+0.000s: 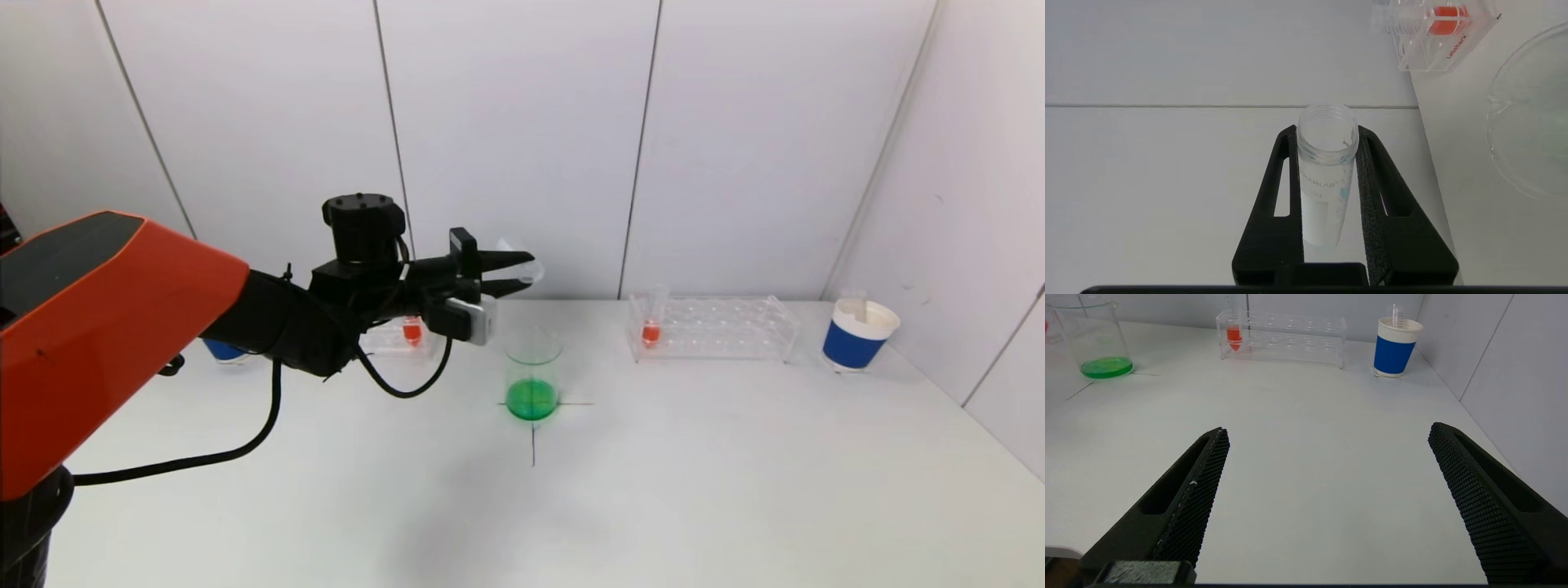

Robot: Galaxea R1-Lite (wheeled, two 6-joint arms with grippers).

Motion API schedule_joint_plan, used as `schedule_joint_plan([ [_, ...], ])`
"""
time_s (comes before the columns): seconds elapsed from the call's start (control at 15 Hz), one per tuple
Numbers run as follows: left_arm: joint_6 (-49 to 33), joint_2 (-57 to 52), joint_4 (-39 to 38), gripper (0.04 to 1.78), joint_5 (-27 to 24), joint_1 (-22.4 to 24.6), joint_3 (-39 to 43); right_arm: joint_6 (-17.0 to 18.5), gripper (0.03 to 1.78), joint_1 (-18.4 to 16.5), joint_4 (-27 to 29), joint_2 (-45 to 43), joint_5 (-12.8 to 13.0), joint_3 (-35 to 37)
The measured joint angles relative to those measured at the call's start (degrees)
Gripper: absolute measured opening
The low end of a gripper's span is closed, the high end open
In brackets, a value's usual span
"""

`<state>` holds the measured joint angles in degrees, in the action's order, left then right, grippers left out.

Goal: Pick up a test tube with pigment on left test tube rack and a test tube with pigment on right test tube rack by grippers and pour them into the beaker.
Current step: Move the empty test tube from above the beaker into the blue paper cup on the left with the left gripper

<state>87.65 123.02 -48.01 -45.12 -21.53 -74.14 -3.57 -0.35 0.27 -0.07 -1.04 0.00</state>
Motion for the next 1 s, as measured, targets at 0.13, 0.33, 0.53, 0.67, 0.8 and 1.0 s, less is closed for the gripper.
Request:
schedule_joint_plan([
  [0.13, -5.74, 0.02, -2.02, 0.42, 0.80, -0.24, 0.35, 0.02, 1.77, 0.00, 0.00, 0.00, 0.00, 0.00],
  [0.33, -15.43, -0.05, -7.19, 0.42, 5.95, -0.57, 0.28, 0.02, 1.77, 0.00, -0.02, 0.00, 0.00, 0.00],
  [0.53, -25.53, -1.33, -9.68, 0.42, 15.60, -0.84, -0.46, 0.00, 1.77, 0.00, -0.02, 0.00, 0.00, 0.00],
  [0.67, -30.51, -2.38, -8.72, 0.42, 20.50, -0.93, -2.36, 0.00, 1.77, 0.00, 0.00, 0.00, 0.00, 0.00],
  [0.8, -34.67, -3.15, -8.08, 0.42, 24.81, -1.05, -4.72, 0.02, 1.77, 0.00, 0.00, 0.00, 0.02, 0.00],
  [1.0, -39.25, -4.28, -7.06, 0.42, 29.33, -1.01, -7.50, 0.02, 1.77, 0.00, 0.00, 0.00, 0.02, 0.00],
])
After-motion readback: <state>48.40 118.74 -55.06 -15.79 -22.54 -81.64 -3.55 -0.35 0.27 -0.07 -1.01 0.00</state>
